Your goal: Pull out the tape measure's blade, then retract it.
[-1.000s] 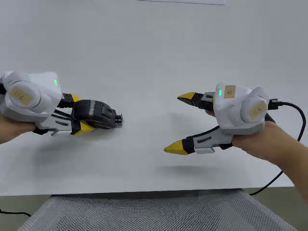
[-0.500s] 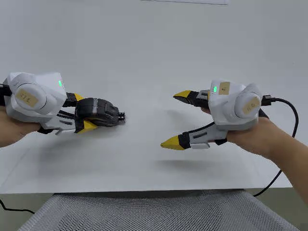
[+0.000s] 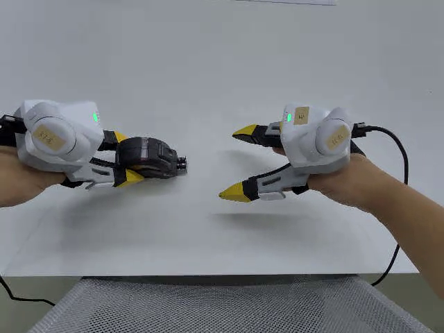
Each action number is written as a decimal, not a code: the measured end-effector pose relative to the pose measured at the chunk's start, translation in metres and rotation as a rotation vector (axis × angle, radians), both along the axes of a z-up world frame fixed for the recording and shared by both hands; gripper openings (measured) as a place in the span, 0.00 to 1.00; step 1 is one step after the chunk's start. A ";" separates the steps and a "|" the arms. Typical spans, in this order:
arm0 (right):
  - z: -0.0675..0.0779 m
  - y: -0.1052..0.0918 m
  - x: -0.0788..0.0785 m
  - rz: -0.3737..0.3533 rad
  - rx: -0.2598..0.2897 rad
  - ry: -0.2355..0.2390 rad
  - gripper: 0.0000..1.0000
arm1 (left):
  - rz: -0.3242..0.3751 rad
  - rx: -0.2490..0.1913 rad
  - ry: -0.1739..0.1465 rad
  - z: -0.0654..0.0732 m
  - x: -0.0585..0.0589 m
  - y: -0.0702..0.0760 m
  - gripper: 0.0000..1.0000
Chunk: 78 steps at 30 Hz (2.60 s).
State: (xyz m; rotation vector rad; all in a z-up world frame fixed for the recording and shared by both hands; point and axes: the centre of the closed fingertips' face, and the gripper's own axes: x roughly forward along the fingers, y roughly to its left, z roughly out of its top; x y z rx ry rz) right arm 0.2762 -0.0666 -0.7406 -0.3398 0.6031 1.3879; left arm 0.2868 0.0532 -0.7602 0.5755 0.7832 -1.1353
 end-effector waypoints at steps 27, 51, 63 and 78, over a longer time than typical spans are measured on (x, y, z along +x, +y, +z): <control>-0.024 0.049 0.009 0.120 0.002 -0.054 0.33 | -0.031 0.008 -0.018 0.000 0.008 -0.003 0.28; -0.037 0.063 0.015 0.143 0.021 -0.096 0.13 | -0.045 0.008 -0.019 0.001 0.010 -0.005 0.28; -0.036 0.062 0.016 0.114 0.028 -0.083 0.10 | -0.054 0.014 -0.010 0.000 0.012 -0.005 0.27; -0.034 0.058 0.016 0.122 0.017 -0.100 0.09 | -0.065 0.021 -0.010 0.000 0.013 -0.006 0.27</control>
